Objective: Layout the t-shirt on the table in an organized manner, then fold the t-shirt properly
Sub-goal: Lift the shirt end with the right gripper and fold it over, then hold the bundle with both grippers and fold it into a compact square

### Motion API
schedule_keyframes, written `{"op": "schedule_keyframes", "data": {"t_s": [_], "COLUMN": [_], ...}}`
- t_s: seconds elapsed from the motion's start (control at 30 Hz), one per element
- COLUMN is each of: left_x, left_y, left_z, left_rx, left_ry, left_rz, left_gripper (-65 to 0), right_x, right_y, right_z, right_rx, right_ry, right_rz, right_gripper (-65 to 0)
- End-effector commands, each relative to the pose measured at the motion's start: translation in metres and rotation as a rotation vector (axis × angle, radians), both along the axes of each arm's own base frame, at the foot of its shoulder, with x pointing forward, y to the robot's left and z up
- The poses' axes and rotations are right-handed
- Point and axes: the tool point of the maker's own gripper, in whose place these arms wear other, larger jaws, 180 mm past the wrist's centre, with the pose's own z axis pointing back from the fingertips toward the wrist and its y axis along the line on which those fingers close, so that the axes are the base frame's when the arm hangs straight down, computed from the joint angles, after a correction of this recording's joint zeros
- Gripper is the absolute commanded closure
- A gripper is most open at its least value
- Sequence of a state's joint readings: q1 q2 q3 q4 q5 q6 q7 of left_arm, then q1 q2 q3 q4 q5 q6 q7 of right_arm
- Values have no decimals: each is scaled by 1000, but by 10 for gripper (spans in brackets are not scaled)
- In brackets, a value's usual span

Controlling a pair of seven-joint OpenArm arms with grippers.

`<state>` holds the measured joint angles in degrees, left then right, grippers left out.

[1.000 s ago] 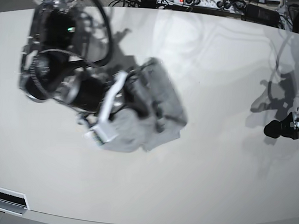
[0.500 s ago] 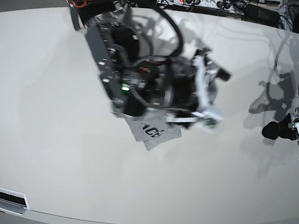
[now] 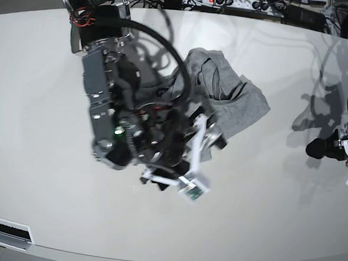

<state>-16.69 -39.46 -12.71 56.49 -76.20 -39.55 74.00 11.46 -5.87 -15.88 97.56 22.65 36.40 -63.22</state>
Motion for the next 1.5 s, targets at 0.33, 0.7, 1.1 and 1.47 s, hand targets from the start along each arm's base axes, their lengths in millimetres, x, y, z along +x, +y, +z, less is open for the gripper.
{"op": "schedule_keyframes", "data": {"t_s": [0.33,0.7,1.1,1.47], "left_x": [-9,-89,-141,-96], "left_y": [-77,-210,-249,-168], "left_z": [12,6,-70,-138], "left_rx": [-8,-16,231,603], "left_ry": [-34,-83,-183,-164], "left_rz": [-291,-780,-989,-898], "left_gripper": [0,0,0,0], "right_x": [50,84,73,30], "right_y": [-33,-15,-16,-46], "right_z": [6,-39,-97,-112], "right_rx": [64,-115,-324,-264], "right_ry": [-103,28,68,373], "right_rz": [-52,57,129,161], "right_gripper": [0,0,0,0]}}
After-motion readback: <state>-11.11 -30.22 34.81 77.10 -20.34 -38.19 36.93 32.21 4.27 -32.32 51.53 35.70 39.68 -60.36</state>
